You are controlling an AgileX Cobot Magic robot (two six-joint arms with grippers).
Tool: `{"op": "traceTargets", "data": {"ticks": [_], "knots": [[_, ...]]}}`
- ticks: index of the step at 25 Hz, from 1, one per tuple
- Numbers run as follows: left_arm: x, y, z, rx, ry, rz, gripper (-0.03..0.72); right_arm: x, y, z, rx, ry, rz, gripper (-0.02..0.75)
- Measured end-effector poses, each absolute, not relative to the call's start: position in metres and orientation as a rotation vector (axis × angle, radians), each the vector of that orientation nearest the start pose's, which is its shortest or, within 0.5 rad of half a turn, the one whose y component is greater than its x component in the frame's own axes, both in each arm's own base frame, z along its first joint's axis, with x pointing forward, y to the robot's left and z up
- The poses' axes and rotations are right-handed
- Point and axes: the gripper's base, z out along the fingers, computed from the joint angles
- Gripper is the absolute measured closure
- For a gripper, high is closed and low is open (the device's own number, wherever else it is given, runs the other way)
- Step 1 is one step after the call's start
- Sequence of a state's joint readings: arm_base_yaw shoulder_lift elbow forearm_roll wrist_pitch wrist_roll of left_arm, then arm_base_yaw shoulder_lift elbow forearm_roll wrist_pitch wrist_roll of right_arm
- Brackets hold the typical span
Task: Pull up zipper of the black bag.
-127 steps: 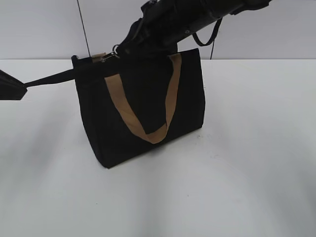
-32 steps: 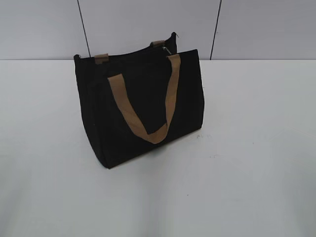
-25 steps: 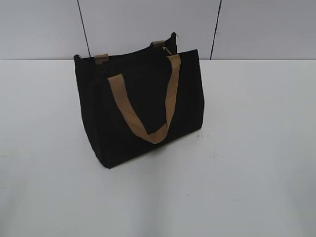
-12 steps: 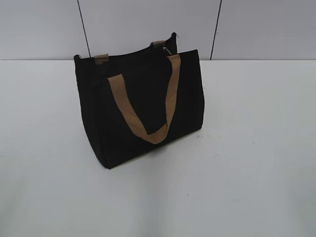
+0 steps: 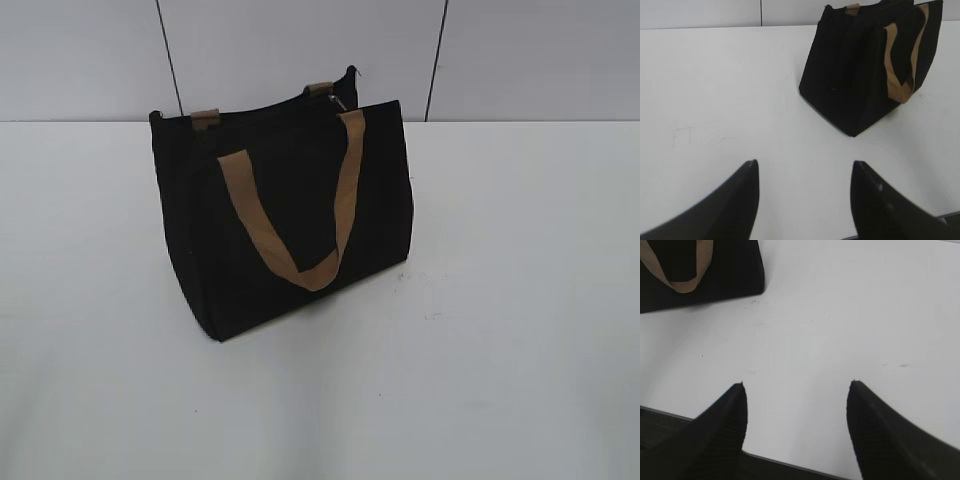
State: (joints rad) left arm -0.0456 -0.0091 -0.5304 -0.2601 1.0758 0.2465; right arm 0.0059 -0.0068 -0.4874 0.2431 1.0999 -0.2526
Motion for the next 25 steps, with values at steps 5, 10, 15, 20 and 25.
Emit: {"op": "traceTargets", "data": {"ticks": [5, 10, 15, 20, 25], "knots": [[-0.0131, -0.02, 0.2865, 0.311, 1.974, -0.181, 0.253, -0.0076, 0.0195, 0.2726, -0.28, 2.048, 0.139, 0.251], [-0.0132, -0.02, 0.2865, 0.311, 1.973, -0.18, 0.254, -0.0068, 0.0198, 0.2726, -0.242, 2.052, 0.117, 0.251], [-0.0132, -0.02, 0.2865, 0.311, 1.973, -0.18, 0.257, -0.0068, 0.0198, 0.2726, -0.241, 2.052, 0.118, 0.251], [-0.0132, -0.02, 0.2865, 0.311, 1.973, -0.18, 0.258, -0.0067, 0.0199, 0.2724, -0.238, 2.053, 0.116, 0.251], [-0.0132, -0.02, 0.2865, 0.311, 1.973, -0.18, 0.258, -0.0067, 0.0199, 0.2724, -0.238, 2.053, 0.116, 0.251]]}}
